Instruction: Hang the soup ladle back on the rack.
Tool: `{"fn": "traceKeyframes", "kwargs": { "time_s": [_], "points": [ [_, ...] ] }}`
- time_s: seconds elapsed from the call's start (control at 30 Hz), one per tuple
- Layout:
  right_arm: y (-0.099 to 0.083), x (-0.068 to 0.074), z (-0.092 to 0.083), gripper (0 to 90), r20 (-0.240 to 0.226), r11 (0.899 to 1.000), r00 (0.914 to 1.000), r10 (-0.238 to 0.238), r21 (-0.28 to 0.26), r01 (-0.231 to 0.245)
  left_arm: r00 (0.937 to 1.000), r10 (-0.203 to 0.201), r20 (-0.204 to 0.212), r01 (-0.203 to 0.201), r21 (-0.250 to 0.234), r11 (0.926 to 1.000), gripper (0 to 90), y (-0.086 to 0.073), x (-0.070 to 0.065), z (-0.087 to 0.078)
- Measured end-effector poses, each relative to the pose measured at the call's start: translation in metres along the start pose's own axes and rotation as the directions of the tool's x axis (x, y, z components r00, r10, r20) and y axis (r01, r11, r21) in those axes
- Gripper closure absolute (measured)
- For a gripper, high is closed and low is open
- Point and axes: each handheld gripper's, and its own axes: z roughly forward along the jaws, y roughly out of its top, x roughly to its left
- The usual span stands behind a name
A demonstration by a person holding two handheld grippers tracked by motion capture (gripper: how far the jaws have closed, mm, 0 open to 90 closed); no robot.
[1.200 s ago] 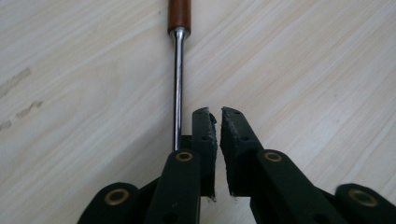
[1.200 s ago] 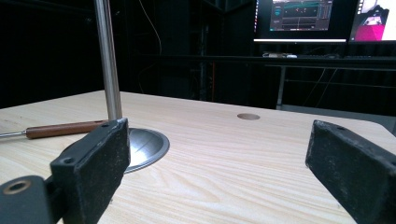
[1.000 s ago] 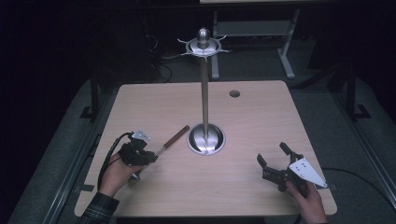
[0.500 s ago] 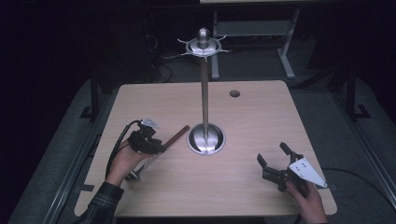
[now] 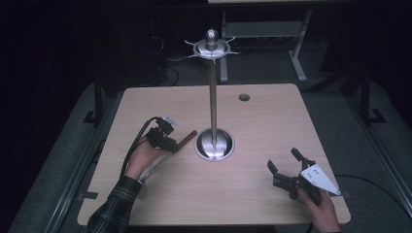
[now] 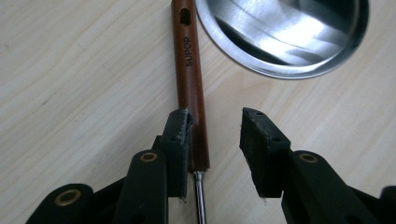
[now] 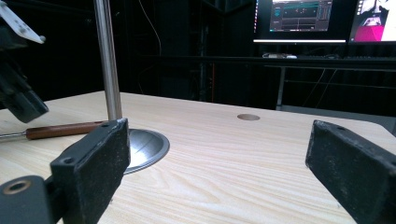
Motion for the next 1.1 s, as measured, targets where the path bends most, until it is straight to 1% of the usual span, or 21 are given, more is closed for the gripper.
{"fn": "traceKeyframes", "kwargs": {
  "time_s": [0.07,0.1,0.13,0.17,0.2,0.33,0.37,0.4,0.53,0.57,0.67,0.77,0.83,0.97,1.1],
  "points": [
    [0.000,0.000,0.000,6.0,0.000,1.000,1.0000,0.000,0.000,0.000,0.9999,-0.001,-0.011,0.001,0.028,0.9996,63.9,0.001,0.002,0.005],
    [0.000,0.000,0.000,6.0,0.000,1.000,1.0000,0.001,0.000,-0.001,0.9999,-0.009,-0.014,0.009,0.033,0.9994,64.2,0.001,0.002,0.008],
    [0.000,0.000,0.000,6.0,0.000,1.000,1.0000,0.001,0.000,-0.001,0.9999,-0.009,-0.014,0.009,0.033,0.9994,64.4,0.001,0.002,0.008],
    [0.000,0.000,0.000,6.0,0.000,1.000,1.0000,0.001,0.000,-0.001,0.9999,-0.010,-0.009,0.011,0.045,0.9989,64.7,0.000,0.004,0.011],
    [0.000,0.000,0.000,6.1,-0.001,1.000,1.0000,0.000,-0.001,0.000,0.9999,-0.006,-0.014,0.006,0.053,0.9986,65.1,0.000,0.004,0.012],
    [0.000,0.000,0.000,6.0,-0.001,1.000,1.0000,0.001,0.000,-0.001,0.9997,-0.008,-0.022,0.010,0.055,0.9984,66.7,-0.001,0.004,0.016],
    [0.000,0.000,0.000,6.1,-0.001,1.000,1.0000,0.001,0.000,-0.001,0.9994,-0.002,-0.034,0.004,0.071,0.9975,68.0,-0.001,0.005,0.017],
    [0.000,0.000,0.000,6.0,-0.001,1.000,1.0000,0.000,0.000,0.000,0.9991,-0.012,-0.040,0.015,0.062,0.9980,68.5,-0.002,0.004,0.019],
    [0.000,0.000,0.000,6.0,-0.001,1.000,1.0000,0.000,0.000,0.000,0.9993,-0.006,-0.036,0.009,0.073,0.9973,70.5,-0.003,0.005,0.021],
    [0.000,0.000,0.000,6.0,-0.001,1.000,1.0000,0.001,0.000,-0.001,0.9992,-0.011,-0.038,0.014,0.072,0.9973,70.9,-0.003,0.004,0.021],
    [0.000,0.000,0.000,6.0,-0.002,1.000,1.0000,0.002,0.000,-0.002,0.9991,-0.008,-0.042,0.012,0.078,0.9969,71.4,-0.003,0.003,0.022],
    [0.000,0.000,0.000,6.0,-0.001,1.000,1.0000,0.001,0.000,-0.001,0.9987,0.001,-0.051,0.003,0.079,0.9969,71.5,-0.003,0.002,0.022],
    [0.000,0.000,0.000,6.0,-0.002,1.000,1.0000,0.001,0.000,-0.001,0.9983,-0.005,-0.057,0.008,0.064,0.9979,71.8,-0.004,0.002,0.023],
    [0.000,0.000,0.000,6.0,-0.001,1.000,1.0000,0.000,0.000,0.000,0.9986,-0.012,-0.051,0.015,0.066,0.9977,71.8,-0.005,0.002,0.023],
    [0.000,0.000,0.000,6.0,-0.002,1.000,1.0000,0.000,0.000,0.000,0.9982,-0.007,-0.059,0.011,0.074,0.9972,71.6,-0.005,0.001,0.025]
  ]
}}
